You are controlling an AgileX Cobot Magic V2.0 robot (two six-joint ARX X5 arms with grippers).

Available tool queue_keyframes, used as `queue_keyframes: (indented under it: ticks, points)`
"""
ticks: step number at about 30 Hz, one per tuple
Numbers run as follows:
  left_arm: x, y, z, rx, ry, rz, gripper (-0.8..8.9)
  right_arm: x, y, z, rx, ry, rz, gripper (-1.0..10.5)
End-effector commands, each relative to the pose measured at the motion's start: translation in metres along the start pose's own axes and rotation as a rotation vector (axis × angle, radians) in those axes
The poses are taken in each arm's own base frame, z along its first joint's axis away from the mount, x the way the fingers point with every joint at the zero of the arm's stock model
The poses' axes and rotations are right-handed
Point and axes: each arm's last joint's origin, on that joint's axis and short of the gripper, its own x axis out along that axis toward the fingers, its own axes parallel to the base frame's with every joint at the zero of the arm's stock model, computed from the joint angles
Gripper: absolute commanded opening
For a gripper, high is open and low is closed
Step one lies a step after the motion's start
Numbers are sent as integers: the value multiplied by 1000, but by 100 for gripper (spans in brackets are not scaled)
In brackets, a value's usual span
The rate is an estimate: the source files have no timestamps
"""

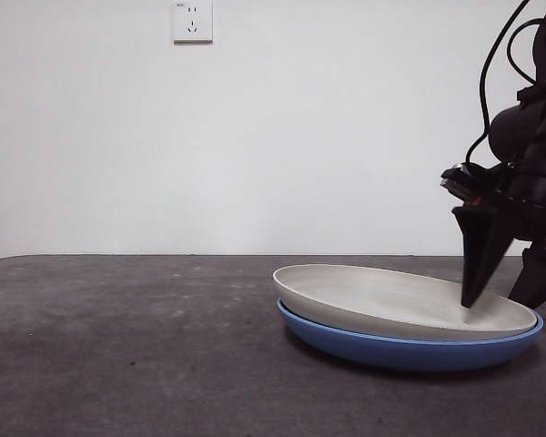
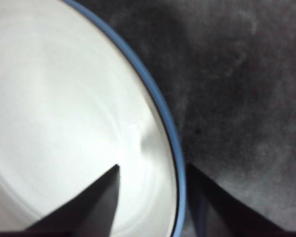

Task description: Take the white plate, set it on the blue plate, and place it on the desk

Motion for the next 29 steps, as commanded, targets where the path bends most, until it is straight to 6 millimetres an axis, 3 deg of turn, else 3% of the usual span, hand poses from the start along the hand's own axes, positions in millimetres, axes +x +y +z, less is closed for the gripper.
queue_keyframes:
  ticks: [1,3,11,18,24,29]
  points:
    - [-1,-1,3,18,-12,-2,572,4,-2,4,-5,14,-5,57]
    - [-1,-1,3,18,-12,-2,572,4,-2,4,-6,12,-8,8]
    - [-1,-1,3,18,-12,-2,572,2,-4,4,4,7,-28,8]
    - [-1,-1,3,19,-13,-2,572,-16,4,4,-7,-33,-4,9]
    - [-1,-1,3,20,-15,-2,572,-28,24,10,-24,-39,12,8]
    - [-1,-1,3,19,-15,-2,572,-28,52,15,-71,-43,27,8]
